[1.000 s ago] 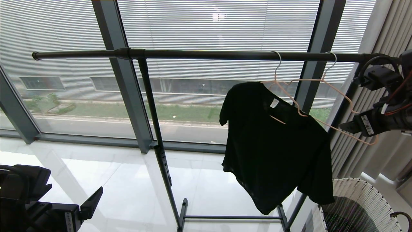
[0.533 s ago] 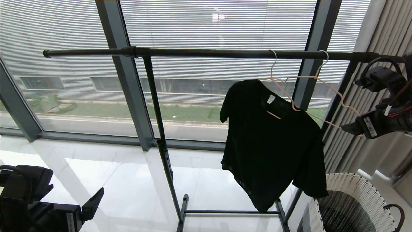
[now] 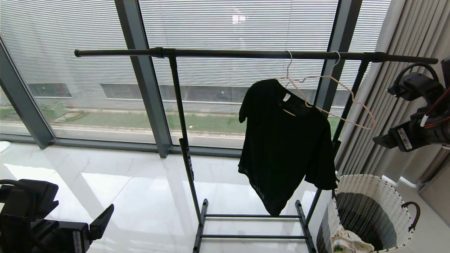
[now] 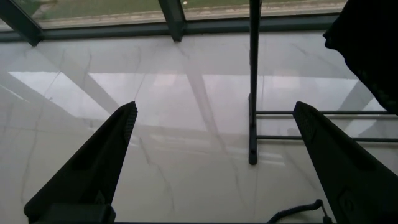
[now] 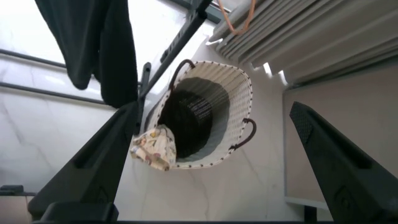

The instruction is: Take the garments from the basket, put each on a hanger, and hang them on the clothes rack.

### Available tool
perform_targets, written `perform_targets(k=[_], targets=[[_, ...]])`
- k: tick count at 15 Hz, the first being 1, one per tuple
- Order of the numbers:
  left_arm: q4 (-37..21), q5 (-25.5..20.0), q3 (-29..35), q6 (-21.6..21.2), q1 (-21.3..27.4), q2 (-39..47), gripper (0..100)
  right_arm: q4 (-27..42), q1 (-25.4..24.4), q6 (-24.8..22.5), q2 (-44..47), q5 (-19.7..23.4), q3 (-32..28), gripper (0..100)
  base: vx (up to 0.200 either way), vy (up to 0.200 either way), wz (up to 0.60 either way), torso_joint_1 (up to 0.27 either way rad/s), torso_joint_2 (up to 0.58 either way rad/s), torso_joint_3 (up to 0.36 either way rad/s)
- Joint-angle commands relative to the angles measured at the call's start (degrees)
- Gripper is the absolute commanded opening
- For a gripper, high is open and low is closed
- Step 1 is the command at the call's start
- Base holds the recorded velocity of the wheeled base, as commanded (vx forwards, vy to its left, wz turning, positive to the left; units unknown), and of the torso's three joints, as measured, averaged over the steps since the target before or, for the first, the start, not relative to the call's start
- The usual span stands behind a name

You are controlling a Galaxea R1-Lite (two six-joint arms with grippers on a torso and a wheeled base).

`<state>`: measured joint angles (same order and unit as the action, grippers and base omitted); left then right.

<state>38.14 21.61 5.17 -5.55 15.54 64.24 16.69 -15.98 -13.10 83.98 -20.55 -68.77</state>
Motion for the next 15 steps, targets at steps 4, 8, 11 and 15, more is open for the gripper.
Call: perform_targets(k=[4, 8, 11, 15], targets=[[0.00, -0.08, 0.02, 0.10, 0.01, 0.27, 100, -4.91, -0.45, -1.57, -1.28, -0.01, 4.52, 100, -0.100, 0.000, 0.00, 0.000, 0.00, 0.002], [0.09, -0.08, 0.10, 0.27, 0.01, 1.41, 100, -8.69, -1.68, -2.98, -1.98, -0.28, 8.30, 100, 0.000, 0.000, 0.00, -0.023, 0.06, 0.035], [0.09, -0.08, 0.02, 0.19, 0.01, 1.41, 100, -8.87, -1.68, -3.15, -1.98, -0.28, 8.39, 100, 0.000, 0.000, 0.00, -0.181, 0.43, 0.247], [0.09, -0.08, -0.25, 0.10, 0.01, 1.85, 100, -9.39, -1.95, -3.24, -2.07, -0.28, 9.27, 100, 0.000, 0.000, 0.00, -0.209, 0.48, 0.279]])
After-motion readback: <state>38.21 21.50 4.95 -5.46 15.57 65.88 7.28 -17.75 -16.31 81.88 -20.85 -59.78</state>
